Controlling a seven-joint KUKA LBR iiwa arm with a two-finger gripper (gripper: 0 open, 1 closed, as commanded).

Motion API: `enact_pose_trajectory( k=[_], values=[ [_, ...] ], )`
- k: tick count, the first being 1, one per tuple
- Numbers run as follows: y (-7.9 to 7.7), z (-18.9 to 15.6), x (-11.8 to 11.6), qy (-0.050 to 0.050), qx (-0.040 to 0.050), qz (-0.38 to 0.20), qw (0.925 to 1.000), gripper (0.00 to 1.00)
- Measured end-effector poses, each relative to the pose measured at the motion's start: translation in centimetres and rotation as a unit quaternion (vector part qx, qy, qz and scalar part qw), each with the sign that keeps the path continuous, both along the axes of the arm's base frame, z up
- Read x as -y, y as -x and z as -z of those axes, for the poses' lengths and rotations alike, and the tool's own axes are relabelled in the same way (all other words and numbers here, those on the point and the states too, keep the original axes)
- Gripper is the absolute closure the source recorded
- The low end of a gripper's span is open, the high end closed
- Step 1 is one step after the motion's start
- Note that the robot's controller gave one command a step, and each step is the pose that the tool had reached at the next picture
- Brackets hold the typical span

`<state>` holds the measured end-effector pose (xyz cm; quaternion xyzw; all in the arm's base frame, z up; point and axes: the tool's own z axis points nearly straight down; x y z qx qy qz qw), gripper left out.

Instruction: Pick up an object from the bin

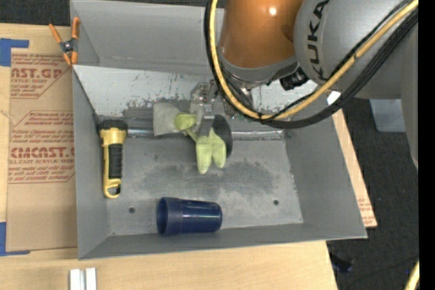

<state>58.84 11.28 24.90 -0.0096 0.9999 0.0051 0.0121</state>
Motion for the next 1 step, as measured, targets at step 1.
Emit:
enact_pose_trajectory(
  k=[1],
  values=[
    [0.23,1.33,-0.13,0.001,-0.0037,-0.006,1.0,1.0]
  ],
)
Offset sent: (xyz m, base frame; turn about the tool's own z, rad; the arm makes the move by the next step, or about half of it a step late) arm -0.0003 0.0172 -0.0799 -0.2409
